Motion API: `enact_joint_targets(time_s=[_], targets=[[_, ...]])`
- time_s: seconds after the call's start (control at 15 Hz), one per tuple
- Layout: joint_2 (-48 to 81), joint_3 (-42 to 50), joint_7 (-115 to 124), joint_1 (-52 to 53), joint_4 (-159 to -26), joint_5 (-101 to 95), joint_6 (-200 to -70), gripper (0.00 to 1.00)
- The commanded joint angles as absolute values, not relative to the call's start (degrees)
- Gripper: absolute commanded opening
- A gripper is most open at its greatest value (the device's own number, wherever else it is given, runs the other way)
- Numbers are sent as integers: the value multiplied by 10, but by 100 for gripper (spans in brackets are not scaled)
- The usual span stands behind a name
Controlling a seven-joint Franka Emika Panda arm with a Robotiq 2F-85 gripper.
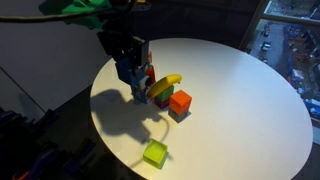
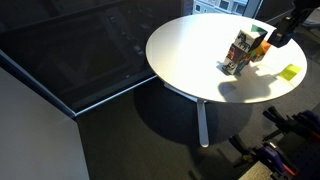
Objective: Remove the blue block from the orange block top and put it on the block with an image of a green triangle
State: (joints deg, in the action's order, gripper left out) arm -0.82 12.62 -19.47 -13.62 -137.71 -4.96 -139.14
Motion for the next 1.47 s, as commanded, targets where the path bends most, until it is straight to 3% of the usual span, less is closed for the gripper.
enact_joint_targets(time_s=[0.0,0.53,1.4], targets=[[-45,125,-180,-129,-1360,-52,-1338,29],[-48,115,-131,-112,-1279,-40,-1257,29],[14,89,-54,-90,-1212,-43,-1261,29]])
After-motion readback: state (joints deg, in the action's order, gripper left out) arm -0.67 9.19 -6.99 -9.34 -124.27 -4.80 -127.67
